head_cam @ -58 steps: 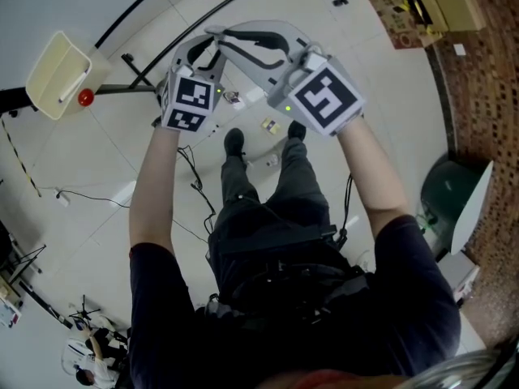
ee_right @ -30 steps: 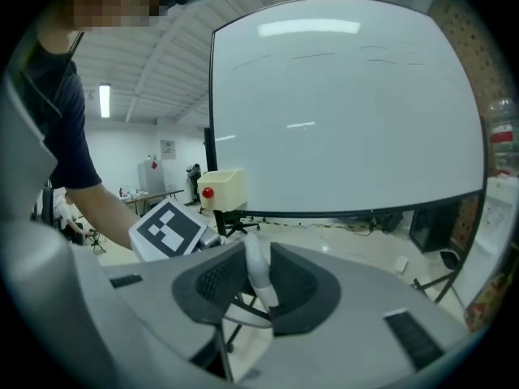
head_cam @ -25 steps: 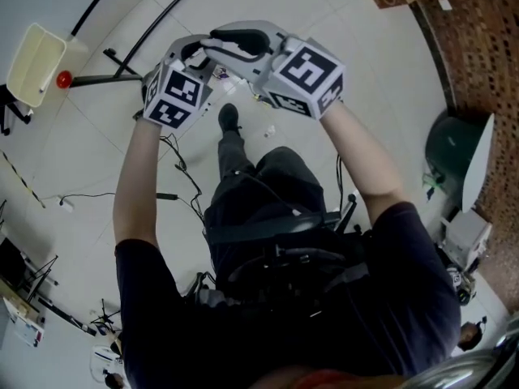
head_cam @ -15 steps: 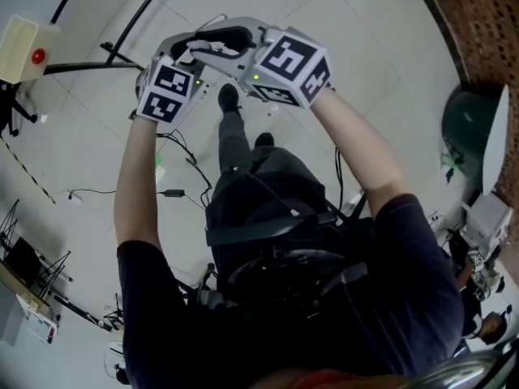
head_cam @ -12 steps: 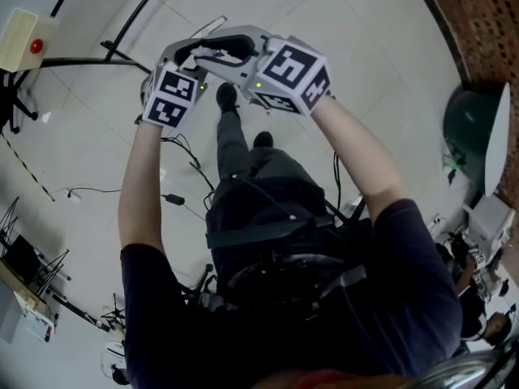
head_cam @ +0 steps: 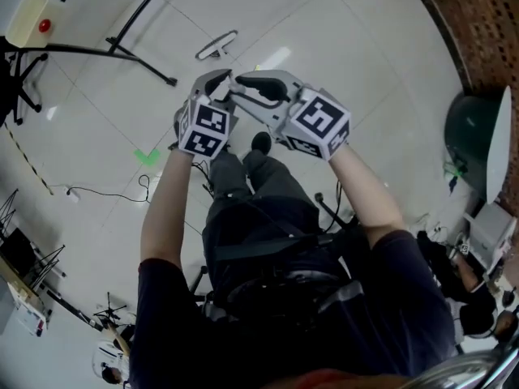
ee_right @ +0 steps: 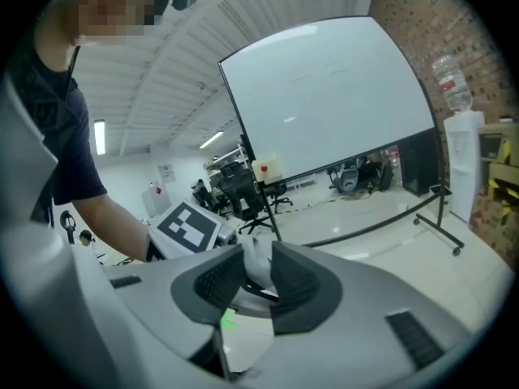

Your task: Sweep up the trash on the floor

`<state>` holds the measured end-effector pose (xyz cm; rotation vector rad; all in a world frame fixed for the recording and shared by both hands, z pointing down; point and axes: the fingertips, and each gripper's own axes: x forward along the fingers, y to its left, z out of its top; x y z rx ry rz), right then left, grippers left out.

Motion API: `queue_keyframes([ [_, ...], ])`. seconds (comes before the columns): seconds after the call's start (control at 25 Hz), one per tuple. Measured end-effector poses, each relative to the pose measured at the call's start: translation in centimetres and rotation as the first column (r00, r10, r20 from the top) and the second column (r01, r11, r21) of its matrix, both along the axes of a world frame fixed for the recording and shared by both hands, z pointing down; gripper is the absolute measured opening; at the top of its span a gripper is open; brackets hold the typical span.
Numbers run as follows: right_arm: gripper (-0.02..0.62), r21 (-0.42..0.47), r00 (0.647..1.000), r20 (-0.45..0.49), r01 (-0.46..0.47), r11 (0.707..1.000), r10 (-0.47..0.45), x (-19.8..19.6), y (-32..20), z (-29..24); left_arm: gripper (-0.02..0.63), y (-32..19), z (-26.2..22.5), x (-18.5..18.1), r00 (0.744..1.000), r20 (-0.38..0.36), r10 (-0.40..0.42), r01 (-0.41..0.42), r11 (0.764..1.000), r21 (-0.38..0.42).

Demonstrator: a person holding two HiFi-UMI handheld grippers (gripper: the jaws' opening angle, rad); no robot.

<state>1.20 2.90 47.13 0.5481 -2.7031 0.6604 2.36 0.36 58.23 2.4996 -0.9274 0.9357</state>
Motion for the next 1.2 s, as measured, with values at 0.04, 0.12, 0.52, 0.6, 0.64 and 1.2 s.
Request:
queue_keyframes([
  [0.04,0.122,-0.004,1.000,0.002,-0.014,1.000,0.014,0.5,0.2,-0.1,0.100,0.2,-0.2,0.4,1.000,-0.007,0.007,-0.007,1.000,0.003],
  [0.12,0.121,-0.007,0.999,0.004,-0.036,0.999,0.036,1.4,0.6,-0.4,0.101,0.8,-0.4,1.2,1.000,-0.014,0.021,-0.021,1.000,0.009],
  [0.52,0.121,-0.028,0.997,-0.014,-0.082,0.996,0.082,2.6,3.7,-1.5,0.103,4.1,-1.7,2.9,0.995,-0.094,0.046,-0.046,0.999,0.003],
  [0.6,0.121,-0.023,0.995,-0.005,-0.096,0.995,0.096,2.8,4.2,-1.9,0.103,4.7,-2.0,3.1,0.994,-0.098,0.056,-0.056,0.998,0.007],
  [0.64,0.121,-0.017,0.994,0.005,-0.106,0.994,0.106,2.8,4.3,-2.2,0.103,5.0,-2.2,3.2,0.993,-0.104,0.057,-0.057,0.998,0.005],
  [1.2,0.109,0.078,0.966,0.105,-0.244,0.967,0.235,1.2,-2.1,-5.9,0.097,-0.4,-5.5,1.5,0.993,-0.093,0.068,-0.051,0.984,0.168],
])
